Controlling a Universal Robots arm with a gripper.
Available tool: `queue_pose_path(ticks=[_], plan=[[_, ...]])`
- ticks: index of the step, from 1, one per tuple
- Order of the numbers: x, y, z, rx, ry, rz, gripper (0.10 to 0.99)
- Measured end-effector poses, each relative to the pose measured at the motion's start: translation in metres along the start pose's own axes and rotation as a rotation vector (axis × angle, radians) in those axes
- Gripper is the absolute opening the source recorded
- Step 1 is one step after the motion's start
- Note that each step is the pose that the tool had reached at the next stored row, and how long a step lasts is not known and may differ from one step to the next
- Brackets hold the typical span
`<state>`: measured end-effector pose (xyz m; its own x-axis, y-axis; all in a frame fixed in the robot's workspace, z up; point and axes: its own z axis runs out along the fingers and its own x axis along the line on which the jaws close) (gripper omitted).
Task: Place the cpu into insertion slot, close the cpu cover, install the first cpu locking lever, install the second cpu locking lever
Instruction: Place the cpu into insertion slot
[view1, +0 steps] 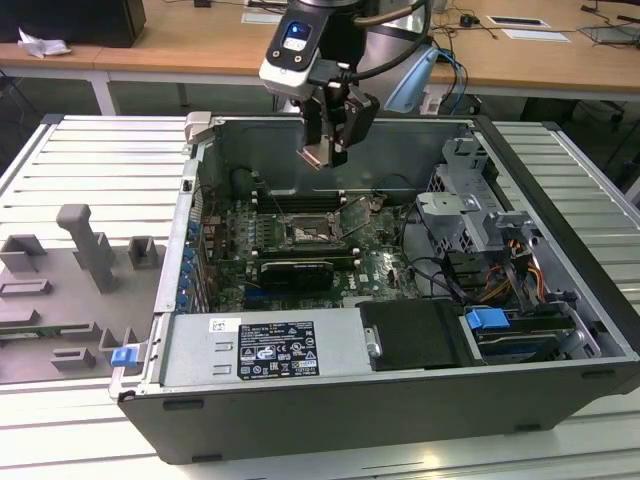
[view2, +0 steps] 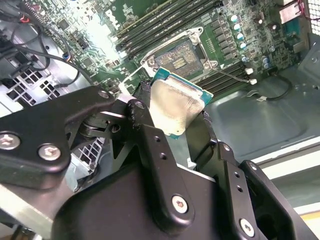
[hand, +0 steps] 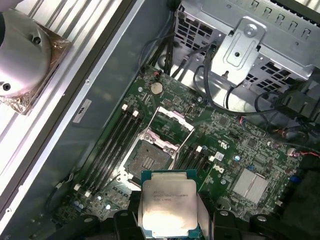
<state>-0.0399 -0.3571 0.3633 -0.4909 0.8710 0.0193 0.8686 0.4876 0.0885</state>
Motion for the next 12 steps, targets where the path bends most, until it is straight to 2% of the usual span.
queue_pose_path(ticks=[12], plan=[[0.0000,-0.0001,0.0012,-0.002,-0.0088,0.100,0.525]])
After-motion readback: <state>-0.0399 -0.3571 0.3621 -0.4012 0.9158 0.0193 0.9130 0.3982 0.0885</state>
